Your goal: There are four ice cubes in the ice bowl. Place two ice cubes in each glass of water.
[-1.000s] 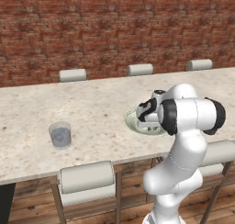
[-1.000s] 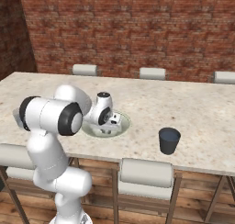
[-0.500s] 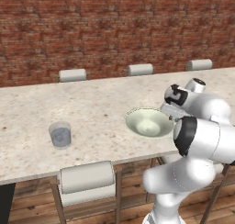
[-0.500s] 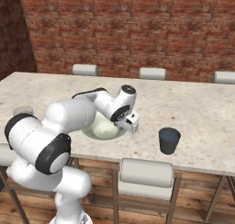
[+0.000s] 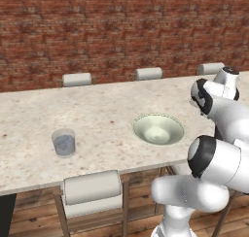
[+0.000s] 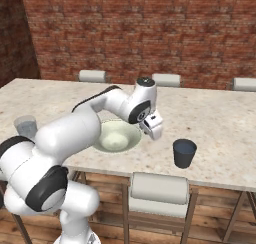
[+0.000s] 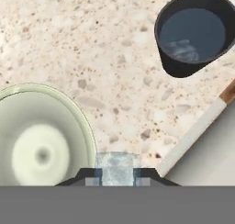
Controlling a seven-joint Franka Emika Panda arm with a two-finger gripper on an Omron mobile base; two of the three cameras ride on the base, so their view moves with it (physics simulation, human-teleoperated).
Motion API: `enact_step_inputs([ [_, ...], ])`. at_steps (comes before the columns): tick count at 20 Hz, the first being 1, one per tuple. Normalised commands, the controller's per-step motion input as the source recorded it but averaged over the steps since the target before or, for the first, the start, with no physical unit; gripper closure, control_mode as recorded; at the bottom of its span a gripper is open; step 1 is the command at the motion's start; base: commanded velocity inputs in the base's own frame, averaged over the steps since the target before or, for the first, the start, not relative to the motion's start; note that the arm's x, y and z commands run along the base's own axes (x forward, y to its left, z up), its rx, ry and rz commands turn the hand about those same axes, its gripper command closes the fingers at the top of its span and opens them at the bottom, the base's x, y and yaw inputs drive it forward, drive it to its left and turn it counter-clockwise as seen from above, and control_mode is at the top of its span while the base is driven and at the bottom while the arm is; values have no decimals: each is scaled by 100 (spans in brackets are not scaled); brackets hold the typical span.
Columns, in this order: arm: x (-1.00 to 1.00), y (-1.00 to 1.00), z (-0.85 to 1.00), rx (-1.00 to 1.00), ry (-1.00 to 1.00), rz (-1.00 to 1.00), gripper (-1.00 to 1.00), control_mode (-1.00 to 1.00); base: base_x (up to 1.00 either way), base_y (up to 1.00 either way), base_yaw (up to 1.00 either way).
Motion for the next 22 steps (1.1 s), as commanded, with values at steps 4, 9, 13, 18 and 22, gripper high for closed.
enact_step_inputs([
  [4,-14,-91,35,-6,16,-44,100,-100,0,0,0],
  [9,-1,-82,12,-7,17,-32,100,-100,0,0,0],
  [13,0,-59,-3,0,5,-13,100,-100,0,0,0],
  [18,6,-21,-23,0,1,-5,100,-100,0,0,0],
  [22,21,0,-23,1,0,-1,100,-100,0,0,0],
])
